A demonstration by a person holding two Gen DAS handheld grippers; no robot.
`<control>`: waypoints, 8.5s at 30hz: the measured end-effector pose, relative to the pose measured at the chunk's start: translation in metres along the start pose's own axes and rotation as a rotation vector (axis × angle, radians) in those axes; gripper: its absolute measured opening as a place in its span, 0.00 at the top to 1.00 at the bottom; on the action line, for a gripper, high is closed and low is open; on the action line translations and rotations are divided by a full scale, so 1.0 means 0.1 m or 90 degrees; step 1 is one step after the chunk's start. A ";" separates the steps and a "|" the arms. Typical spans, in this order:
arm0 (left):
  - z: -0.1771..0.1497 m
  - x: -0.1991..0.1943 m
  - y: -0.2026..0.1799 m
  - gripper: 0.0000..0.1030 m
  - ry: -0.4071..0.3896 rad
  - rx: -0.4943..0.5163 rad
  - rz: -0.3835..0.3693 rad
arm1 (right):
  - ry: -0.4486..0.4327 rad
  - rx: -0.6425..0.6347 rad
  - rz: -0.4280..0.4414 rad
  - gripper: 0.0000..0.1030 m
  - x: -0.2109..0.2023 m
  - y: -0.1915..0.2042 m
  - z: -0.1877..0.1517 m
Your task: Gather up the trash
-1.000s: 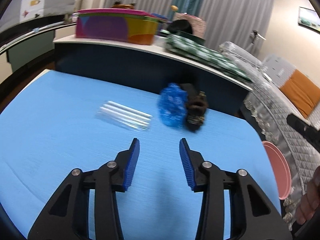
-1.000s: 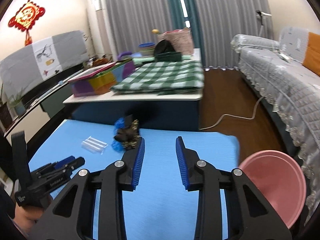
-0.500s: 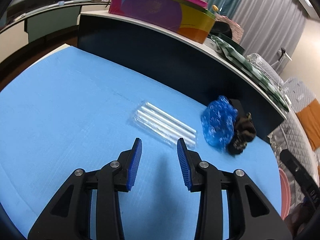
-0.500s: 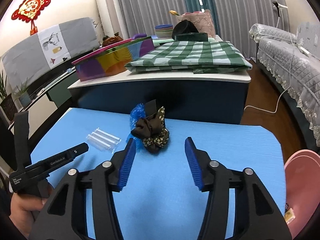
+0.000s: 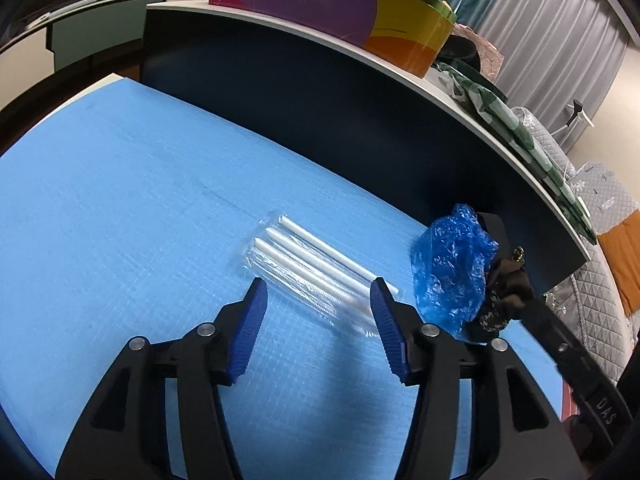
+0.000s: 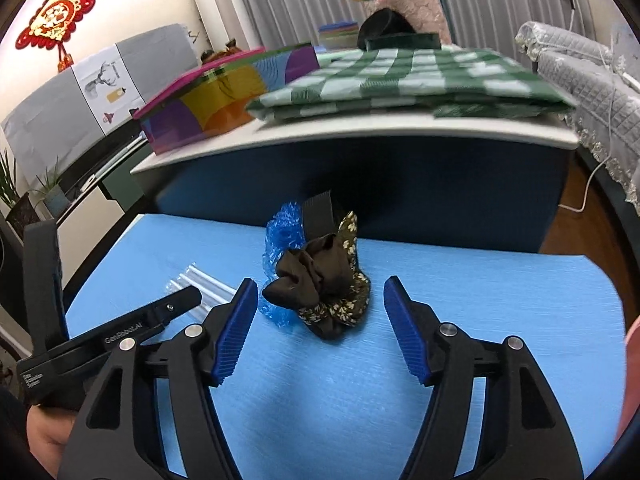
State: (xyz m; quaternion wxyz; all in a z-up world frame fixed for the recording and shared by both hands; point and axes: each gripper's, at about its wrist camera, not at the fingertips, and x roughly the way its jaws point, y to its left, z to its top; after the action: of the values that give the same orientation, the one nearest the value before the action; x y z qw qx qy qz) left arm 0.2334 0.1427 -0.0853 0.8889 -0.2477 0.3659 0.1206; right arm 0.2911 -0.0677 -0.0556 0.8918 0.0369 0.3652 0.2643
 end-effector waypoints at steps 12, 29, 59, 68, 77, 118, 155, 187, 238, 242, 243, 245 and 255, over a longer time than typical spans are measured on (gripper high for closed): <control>0.06 0.15 -0.32 0.46 0.022 0.087 0.064 | 0.022 -0.007 -0.014 0.65 0.18 -0.02 -0.03; -0.09 -0.26 -0.57 0.95 -0.001 0.153 0.018 | -0.011 -0.020 -0.082 0.78 -0.48 -0.07 -0.07; -0.54 -1.55 -0.85 0.95 -0.070 0.234 -0.083 | -0.122 -0.048 -0.144 0.78 -2.48 -0.13 -0.30; -0.82 -1.54 -1.07 0.95 -0.065 0.281 -0.093 | -0.115 -0.012 -0.176 0.78 -2.52 -0.46 -0.51; -1.04 -1.51 -1.38 0.96 -0.062 0.316 -0.132 | -0.117 0.000 -0.199 0.78 -2.58 -0.69 -0.60; -1.47 -1.20 -2.92 0.96 -0.003 0.434 -0.280 | -0.132 0.137 -0.337 0.78 -2.94 -2.07 -0.52; -1.32 -1.13 -2.46 0.34 -0.027 0.412 -0.217 | -0.152 0.185 -0.303 0.42 -2.77 -2.13 -0.51; -0.45 -0.49 -0.97 0.46 -0.063 0.278 -0.081 | -0.155 0.088 -0.229 0.74 -2.24 -0.92 -0.41; 0.11 0.05 -0.20 1.00 0.006 0.078 -0.131 | 0.070 0.033 0.011 0.65 0.12 -0.14 -0.11; 0.12 0.09 -0.30 0.96 0.016 0.085 -0.160 | 0.084 0.029 0.012 0.65 0.08 -0.15 -0.24; 0.12 0.10 -0.32 0.93 0.018 0.088 -0.165 | 0.086 0.024 0.010 0.69 0.07 -0.15 -0.27; 0.09 0.11 -0.39 0.71 0.021 0.096 -0.176 | 0.091 0.016 0.007 0.74 0.05 -0.15 -0.32; -0.01 0.29 -0.57 0.80 0.069 0.113 -0.168 | 0.053 0.027 -0.018 0.76 -0.25 -0.31 -0.39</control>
State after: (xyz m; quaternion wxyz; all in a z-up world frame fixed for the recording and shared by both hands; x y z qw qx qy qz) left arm 0.2757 0.0947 -0.0871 0.8944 -0.2204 0.3868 -0.0436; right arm 0.2644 -0.1116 -0.0763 0.8784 0.0397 0.4082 0.2454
